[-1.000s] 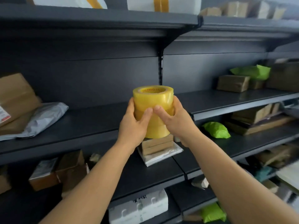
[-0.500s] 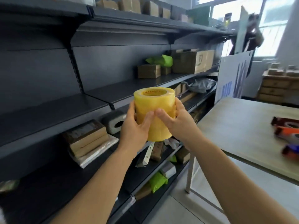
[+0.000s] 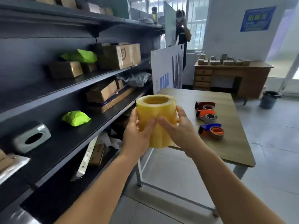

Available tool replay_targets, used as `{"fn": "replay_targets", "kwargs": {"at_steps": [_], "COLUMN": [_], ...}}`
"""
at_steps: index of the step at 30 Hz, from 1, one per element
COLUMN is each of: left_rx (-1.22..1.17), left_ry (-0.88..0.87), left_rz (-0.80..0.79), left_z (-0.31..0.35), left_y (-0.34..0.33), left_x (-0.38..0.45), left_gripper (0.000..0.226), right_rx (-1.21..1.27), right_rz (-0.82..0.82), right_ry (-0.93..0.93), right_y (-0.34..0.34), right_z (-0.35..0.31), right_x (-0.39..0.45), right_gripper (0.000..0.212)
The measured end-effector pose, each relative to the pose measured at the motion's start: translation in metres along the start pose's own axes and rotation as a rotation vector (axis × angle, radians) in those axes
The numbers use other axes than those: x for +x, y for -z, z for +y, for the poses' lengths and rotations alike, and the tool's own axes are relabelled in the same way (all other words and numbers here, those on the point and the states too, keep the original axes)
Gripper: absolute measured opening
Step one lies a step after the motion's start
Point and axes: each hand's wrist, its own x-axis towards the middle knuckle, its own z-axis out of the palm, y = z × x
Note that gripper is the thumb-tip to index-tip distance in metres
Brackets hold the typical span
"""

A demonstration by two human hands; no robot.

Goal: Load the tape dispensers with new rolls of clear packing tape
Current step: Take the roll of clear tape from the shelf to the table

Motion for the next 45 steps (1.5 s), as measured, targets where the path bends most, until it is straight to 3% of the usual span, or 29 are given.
{"fn": "replay_targets", "kwargs": {"at_steps": [2,6,11,27,33,39,45], "left_rx": [-0.028,-0.086,-0.148,-0.232,-0.265,-0.259,-0.273], "left_ry": [0.01,0.054,0.088,0.104,0.132,0.171,0.217], "left_rz": [-0.028,-0.088,-0.162,-0.45,-0.551,-0.543,-0.415], "left_z": [-0.002,-0.008,-0.011,-0.037,-0.042,-0.054,-0.062], "left_y": [-0.038,-0.122,-0.21,-0.396,-0.458,-0.531,-0.611], "left_x": [0.006,0.017,0.022,0.099,0.132,0.158,0.177], "left_gripper": [0.05,0.082,0.074,0.071,0.087,0.091,0.091], "right_rx": [-0.013,-0.016,-0.037,-0.044,-0.035,-0.009,-0.002], "right_rz": [0.014,0.055,0.133,0.403,0.475,0.469,0.327], "right_ry": [-0.019,-0.036,-0.051,-0.172,-0.217,-0.227,-0.225], "right_y": [0.036,0.113,0.188,0.334,0.383,0.447,0.525], "right_z": [0.012,0.044,0.079,0.152,0.171,0.204,0.247], "right_x": [0.006,0.018,0.024,0.083,0.111,0.146,0.194], "right_gripper": [0.076,0.08,0.088,0.07,0.069,0.067,0.067]}}
